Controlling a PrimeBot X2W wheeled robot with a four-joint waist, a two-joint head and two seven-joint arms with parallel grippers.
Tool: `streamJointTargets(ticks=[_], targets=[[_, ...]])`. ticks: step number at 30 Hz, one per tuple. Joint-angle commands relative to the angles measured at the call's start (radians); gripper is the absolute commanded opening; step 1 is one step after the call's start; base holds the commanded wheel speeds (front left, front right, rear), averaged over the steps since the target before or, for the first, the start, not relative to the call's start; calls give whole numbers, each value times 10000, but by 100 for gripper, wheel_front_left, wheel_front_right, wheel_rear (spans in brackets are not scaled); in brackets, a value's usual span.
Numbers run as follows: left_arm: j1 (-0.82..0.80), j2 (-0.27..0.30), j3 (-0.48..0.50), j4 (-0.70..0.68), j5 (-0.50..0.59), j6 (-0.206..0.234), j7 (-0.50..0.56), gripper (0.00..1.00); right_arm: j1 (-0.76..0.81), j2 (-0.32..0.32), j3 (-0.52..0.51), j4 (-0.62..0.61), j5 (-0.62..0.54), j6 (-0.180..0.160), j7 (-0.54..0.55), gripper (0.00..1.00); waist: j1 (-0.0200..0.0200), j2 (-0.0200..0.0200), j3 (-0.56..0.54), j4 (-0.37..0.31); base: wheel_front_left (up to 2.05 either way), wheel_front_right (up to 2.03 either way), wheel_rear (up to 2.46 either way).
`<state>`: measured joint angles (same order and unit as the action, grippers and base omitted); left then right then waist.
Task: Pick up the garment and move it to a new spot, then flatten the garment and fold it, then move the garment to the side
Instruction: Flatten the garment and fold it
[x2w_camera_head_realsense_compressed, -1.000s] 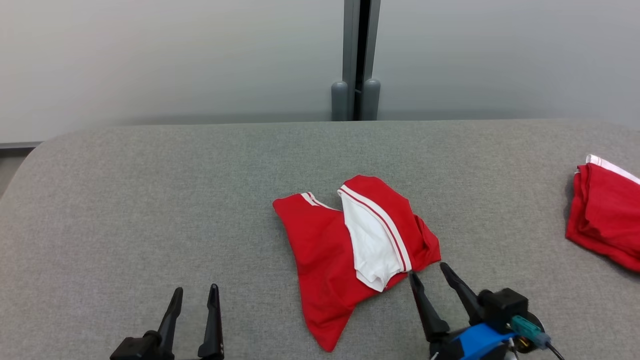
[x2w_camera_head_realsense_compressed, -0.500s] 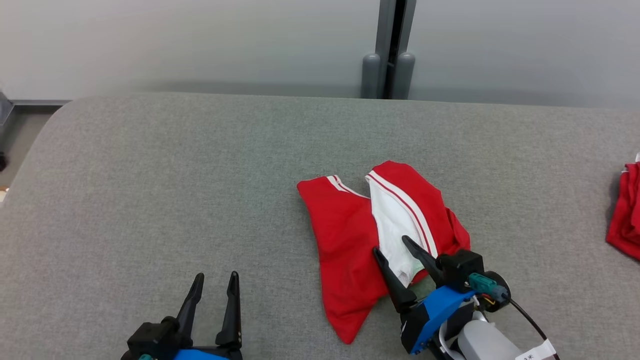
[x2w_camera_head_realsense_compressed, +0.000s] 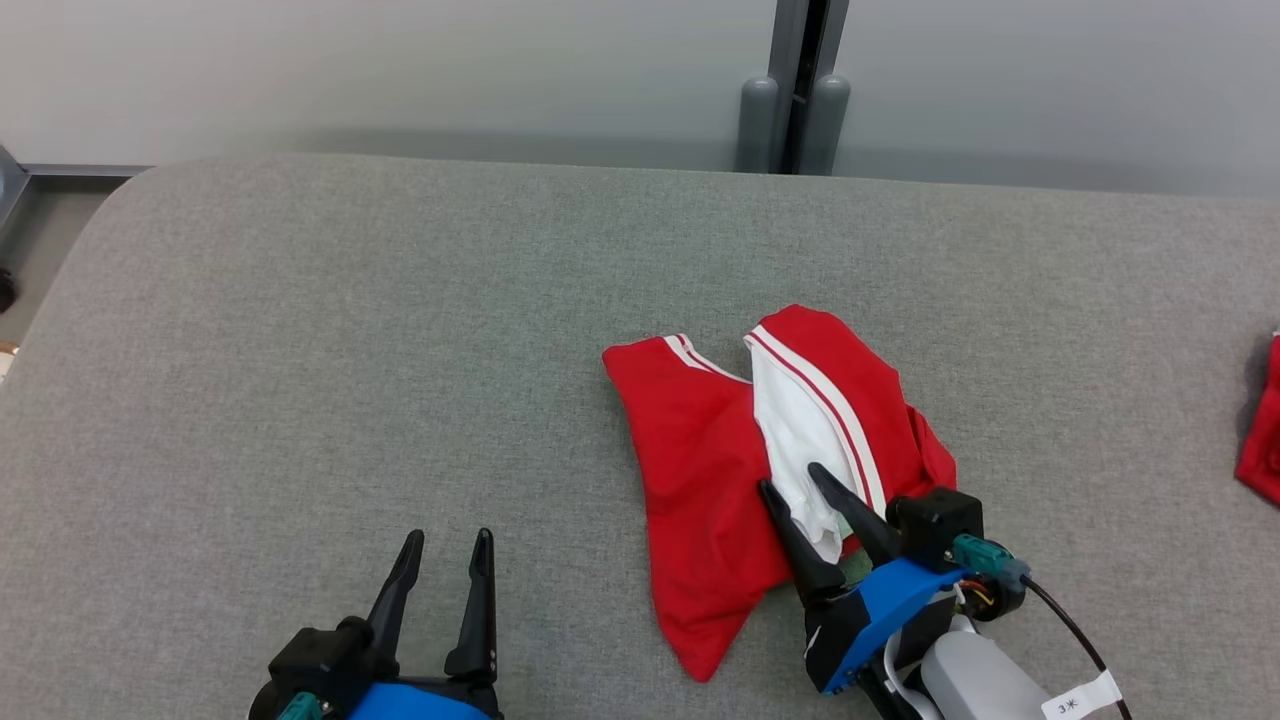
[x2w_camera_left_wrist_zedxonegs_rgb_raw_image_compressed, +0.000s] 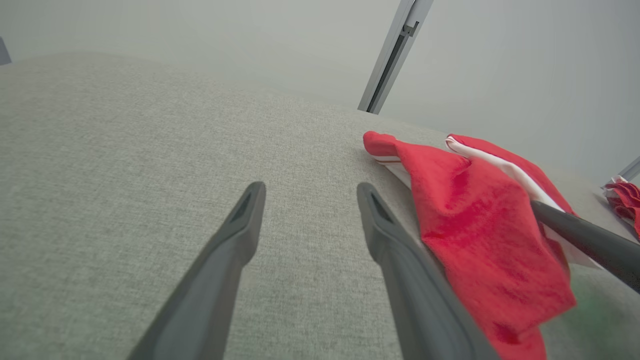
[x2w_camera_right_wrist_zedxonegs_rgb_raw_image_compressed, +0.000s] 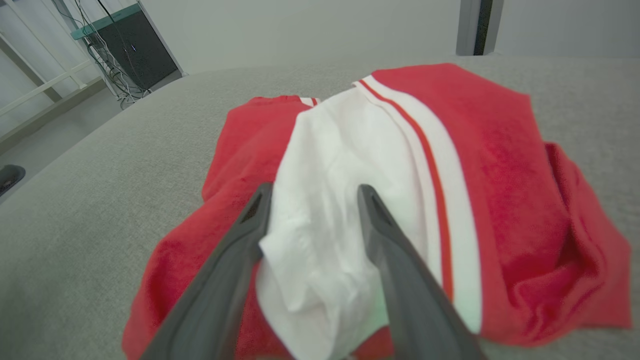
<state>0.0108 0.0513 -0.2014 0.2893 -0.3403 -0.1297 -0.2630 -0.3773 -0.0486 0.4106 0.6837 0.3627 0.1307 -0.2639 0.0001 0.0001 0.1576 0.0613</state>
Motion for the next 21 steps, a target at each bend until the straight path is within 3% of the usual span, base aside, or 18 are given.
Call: streamJointTargets(ticks=[1, 2, 3, 21], targets=[[-197, -3, -33, -9, 6, -18, -23, 100, -89, -41, 49, -11, 135, 1, -4, 39, -1, -1, 25, 0, 0, 0, 0], [-224, -3, -51, -8, -2, -18, -23, 100, -97, -41, 63, -37, 189, 1, -4, 30, -1, -1, 39, -3, 0, 0, 0], [-236, -4, -76, -9, -17, -18, -23, 100, -102, -43, 63, -58, 247, 1, -4, 0, -1, -1, 51, -7, 0, 0, 0], [55, -3, -187, 103, -68, -19, -24, 100, 41, -26, -985, -2593, 1217, 2, -4, 0, -1, -1, -532, -53, 0, 0, 0]])
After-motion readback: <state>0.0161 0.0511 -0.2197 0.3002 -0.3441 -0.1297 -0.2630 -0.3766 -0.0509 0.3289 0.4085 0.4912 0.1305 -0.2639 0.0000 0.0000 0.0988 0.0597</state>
